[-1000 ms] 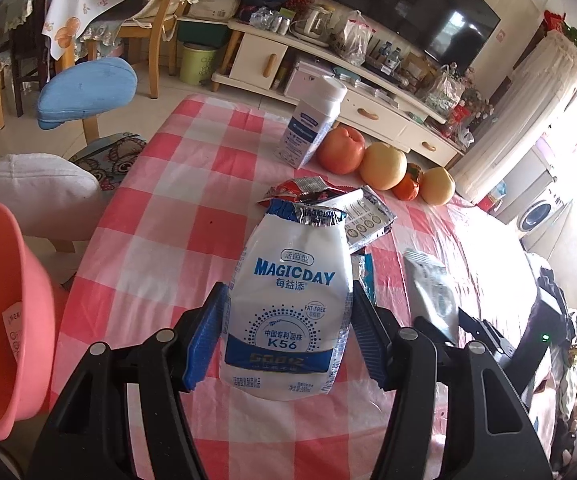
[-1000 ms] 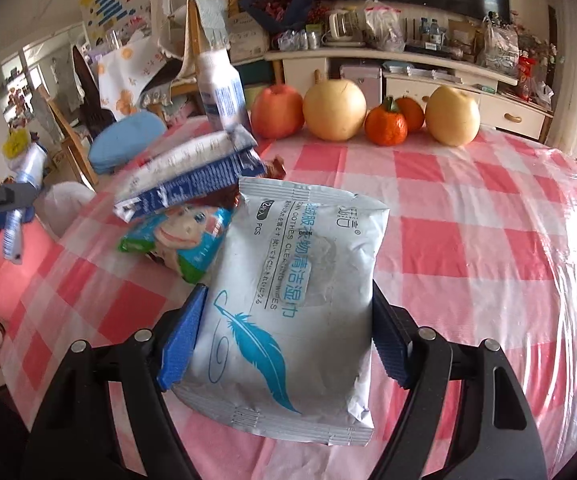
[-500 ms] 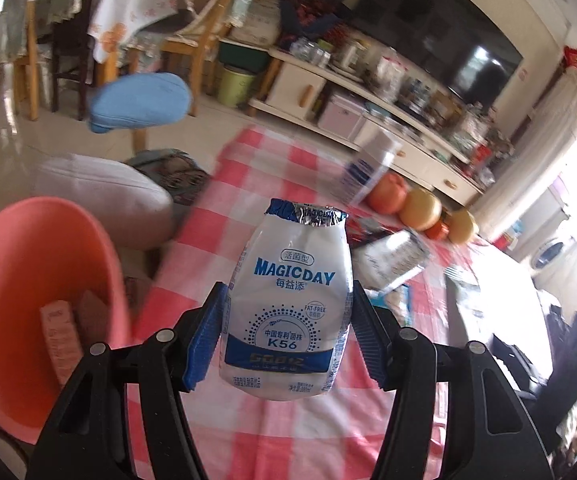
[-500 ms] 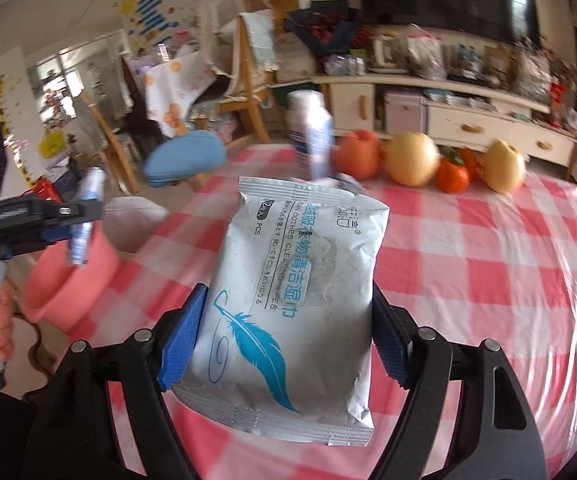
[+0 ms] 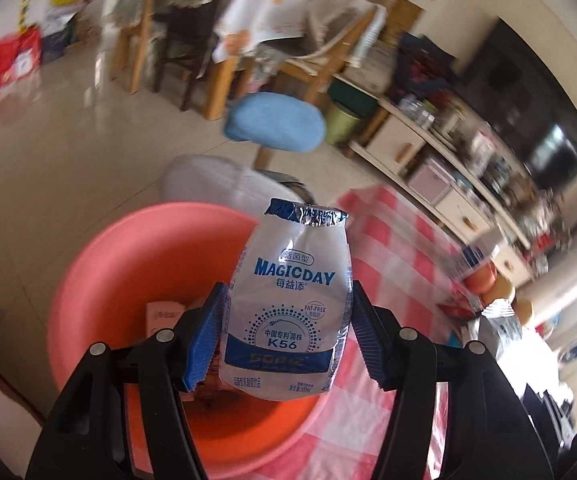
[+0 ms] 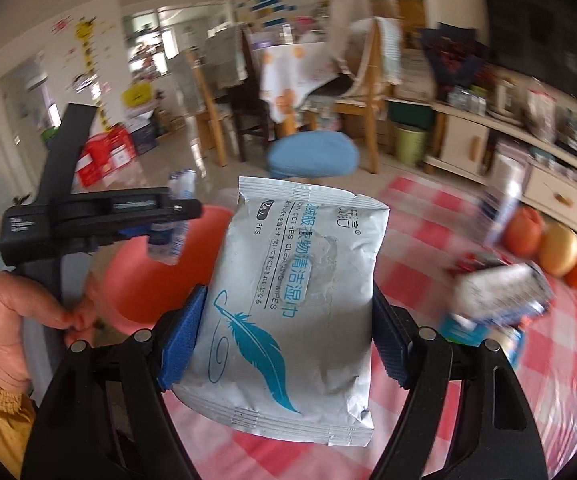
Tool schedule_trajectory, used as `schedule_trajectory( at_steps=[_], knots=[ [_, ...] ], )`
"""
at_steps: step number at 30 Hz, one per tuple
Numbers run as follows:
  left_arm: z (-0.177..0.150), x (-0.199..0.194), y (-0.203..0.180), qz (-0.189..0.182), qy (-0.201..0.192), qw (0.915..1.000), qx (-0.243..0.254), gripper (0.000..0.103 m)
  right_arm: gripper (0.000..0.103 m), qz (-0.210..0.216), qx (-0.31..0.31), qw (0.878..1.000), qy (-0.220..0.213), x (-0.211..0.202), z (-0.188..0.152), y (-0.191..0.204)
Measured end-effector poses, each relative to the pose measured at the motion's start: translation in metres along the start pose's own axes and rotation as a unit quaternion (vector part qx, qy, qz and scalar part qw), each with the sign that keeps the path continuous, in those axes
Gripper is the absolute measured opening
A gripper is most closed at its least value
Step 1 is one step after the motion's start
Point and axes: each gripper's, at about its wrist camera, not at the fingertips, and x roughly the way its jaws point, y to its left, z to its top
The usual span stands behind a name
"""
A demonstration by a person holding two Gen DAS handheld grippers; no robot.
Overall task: Collect trash
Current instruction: 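Carry both bags to the pink bucket and open both tools to drop them, then return both tools to the table over the remaining packets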
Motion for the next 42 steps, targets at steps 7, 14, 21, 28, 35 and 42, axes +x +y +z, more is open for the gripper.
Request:
schedule_trajectory(
  at_steps=[7, 14, 21, 28, 35, 42],
  knots=[
    [0.011, 0.008, 0.052, 0.022, -0.002, 0.9975, -0.068, 0.061, 0.077, 0.027, -0.031, 0.999, 0.01, 0.045, 0.024, 0.051],
    [0.016, 0.014, 0.075, 0.072, -0.013, 0.9923, -0.101, 0.076, 0.083, 0.042, -0.047, 0.997, 0.036, 0.089, 0.034, 0.074],
    [0.021, 0.004, 0.061, 0.09, -0.031, 0.9933, -0.066, 0.09, 0.091, 0.034, -0.019, 0.999, 0.023, 0.071, 0.02, 0.054],
    [0.019, -0.003, 0.029, 0.069, -0.036, 0.9967, -0.021, 0.09, 0.093, -0.003, 0.013, 1.0, 0.016, 0.048, 0.001, 0.014],
    [0.008, -0.007, -0.017, 0.059, -0.04, 0.9958, 0.057, 0.09, 0.094, -0.035, 0.015, 0.999, 0.007, 0.02, -0.016, -0.006],
    [-0.003, -0.01, -0.058, 0.038, -0.041, 0.9925, 0.109, 0.09, 0.096, -0.066, 0.012, 0.998, -0.013, -0.01, -0.024, -0.025]
  ],
)
